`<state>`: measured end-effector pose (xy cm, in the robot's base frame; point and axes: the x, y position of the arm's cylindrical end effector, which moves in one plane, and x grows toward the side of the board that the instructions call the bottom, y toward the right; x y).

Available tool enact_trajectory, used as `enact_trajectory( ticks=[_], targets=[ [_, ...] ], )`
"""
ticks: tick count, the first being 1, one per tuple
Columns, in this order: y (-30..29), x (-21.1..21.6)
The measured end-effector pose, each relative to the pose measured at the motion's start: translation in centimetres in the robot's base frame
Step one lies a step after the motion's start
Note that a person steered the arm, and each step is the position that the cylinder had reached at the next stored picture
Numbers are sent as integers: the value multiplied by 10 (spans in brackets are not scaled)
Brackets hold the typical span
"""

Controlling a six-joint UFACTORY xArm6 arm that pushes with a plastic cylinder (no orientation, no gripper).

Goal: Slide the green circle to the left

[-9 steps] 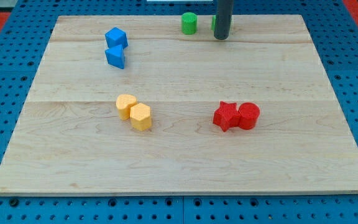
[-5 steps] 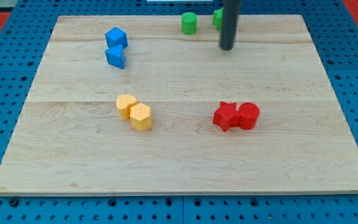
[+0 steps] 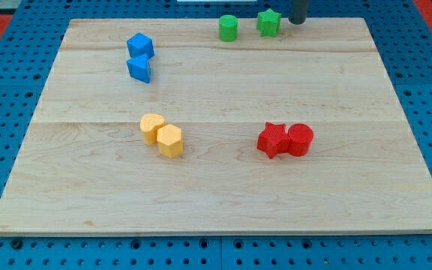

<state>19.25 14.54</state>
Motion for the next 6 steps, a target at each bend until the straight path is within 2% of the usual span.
enact_trajectory(
  ticks=[1,3,4,5,6],
  targets=[
    [-38,3],
    [-43,39],
    [-37,92],
    [-92,92],
    [-88,42]
  ],
)
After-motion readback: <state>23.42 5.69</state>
